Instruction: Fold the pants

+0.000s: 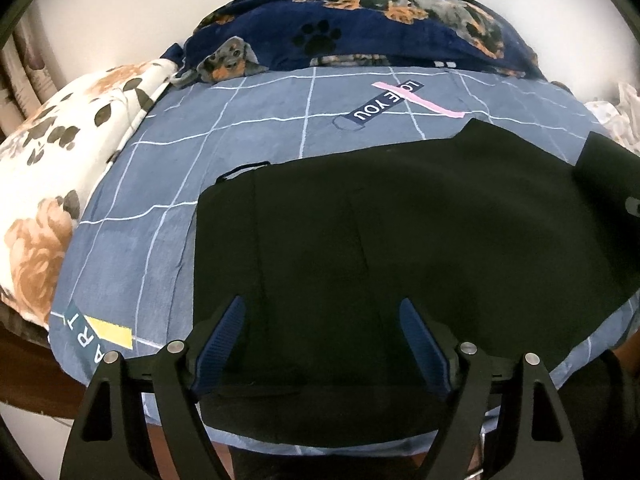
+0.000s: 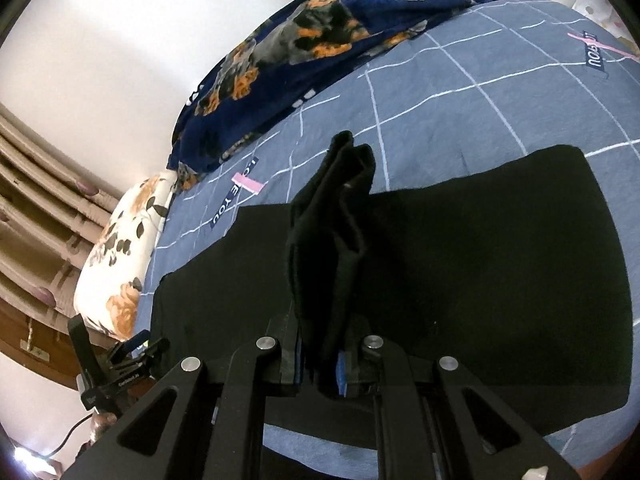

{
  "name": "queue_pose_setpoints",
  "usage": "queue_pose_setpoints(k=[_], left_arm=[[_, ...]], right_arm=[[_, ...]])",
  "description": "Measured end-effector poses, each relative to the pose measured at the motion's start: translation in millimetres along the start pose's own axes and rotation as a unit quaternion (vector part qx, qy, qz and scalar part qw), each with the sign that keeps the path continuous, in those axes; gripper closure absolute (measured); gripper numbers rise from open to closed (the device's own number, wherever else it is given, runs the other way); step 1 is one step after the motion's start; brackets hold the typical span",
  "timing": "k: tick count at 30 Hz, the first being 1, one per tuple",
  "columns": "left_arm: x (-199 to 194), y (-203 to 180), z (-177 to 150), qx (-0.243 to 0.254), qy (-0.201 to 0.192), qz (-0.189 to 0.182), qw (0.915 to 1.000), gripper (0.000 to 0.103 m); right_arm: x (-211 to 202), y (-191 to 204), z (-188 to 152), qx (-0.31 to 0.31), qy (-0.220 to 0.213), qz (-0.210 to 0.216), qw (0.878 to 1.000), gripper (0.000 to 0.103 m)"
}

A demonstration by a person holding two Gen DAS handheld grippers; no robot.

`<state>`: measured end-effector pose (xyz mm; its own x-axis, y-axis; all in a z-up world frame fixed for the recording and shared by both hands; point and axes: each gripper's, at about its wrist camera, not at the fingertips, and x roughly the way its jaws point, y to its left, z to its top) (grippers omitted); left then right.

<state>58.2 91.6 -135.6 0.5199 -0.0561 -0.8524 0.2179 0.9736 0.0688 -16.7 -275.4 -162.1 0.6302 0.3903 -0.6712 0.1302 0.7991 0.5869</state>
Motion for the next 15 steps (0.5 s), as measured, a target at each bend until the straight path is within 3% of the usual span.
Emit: queue_pose_setpoints(k=[6,15], left_arm=[[-3,1,1,-0.009,-0.007,0.020,0.9997,0.014],[-5,3,1,-0.017,-0.011,0.031,0.9993,0.014]], right_arm=[[8,20,-8,-0.048,0.006,-0.019,0.999,0.091],[20,48,-23,-0.120,0.019,-0.045,0.992,0.091]])
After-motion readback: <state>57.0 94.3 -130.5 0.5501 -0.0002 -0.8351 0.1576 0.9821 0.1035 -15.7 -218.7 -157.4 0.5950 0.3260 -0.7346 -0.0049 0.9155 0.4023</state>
